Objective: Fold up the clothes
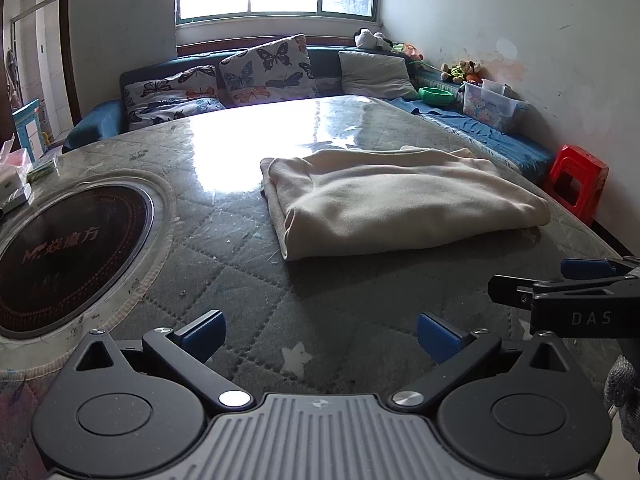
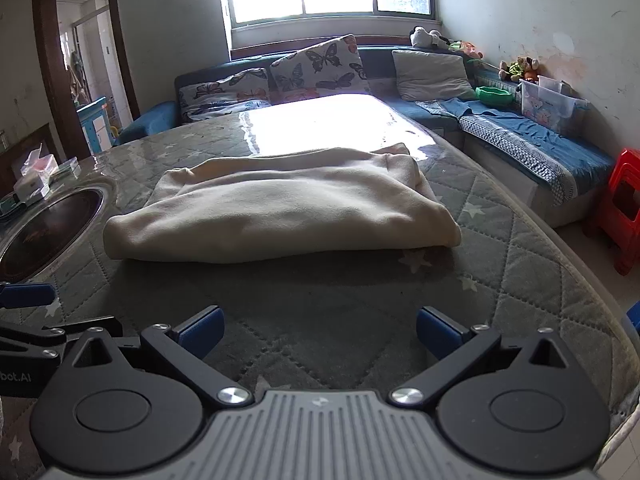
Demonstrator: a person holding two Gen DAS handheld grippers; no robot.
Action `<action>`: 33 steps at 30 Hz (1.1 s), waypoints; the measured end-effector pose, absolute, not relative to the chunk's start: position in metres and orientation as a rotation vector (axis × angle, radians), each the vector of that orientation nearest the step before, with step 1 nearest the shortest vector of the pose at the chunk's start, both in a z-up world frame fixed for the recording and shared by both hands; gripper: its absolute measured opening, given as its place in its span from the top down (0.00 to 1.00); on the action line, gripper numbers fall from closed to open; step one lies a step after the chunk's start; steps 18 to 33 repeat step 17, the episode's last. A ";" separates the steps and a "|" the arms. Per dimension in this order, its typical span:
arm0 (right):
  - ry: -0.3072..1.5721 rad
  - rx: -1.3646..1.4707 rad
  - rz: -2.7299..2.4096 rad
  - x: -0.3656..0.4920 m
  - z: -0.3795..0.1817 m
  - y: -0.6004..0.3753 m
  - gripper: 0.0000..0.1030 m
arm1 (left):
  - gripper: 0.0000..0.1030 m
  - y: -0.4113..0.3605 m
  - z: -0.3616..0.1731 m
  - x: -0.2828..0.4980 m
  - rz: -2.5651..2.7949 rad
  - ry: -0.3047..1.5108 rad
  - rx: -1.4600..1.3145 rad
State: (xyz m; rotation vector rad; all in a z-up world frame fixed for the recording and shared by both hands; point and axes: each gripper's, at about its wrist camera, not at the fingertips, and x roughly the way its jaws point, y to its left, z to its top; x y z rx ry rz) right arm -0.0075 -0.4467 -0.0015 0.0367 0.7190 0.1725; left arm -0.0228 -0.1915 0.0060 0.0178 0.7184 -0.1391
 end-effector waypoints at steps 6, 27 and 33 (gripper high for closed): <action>0.707 0.023 0.160 -0.010 0.000 -0.444 0.00 | 0.00 -0.193 0.008 -0.027 -0.146 0.711 0.014; 0.683 0.016 0.164 -0.016 0.004 -0.442 0.00 | 0.00 -0.198 0.010 -0.033 -0.156 0.698 0.024; 0.683 0.016 0.164 -0.016 0.004 -0.442 0.00 | 0.00 -0.198 0.010 -0.033 -0.156 0.698 0.024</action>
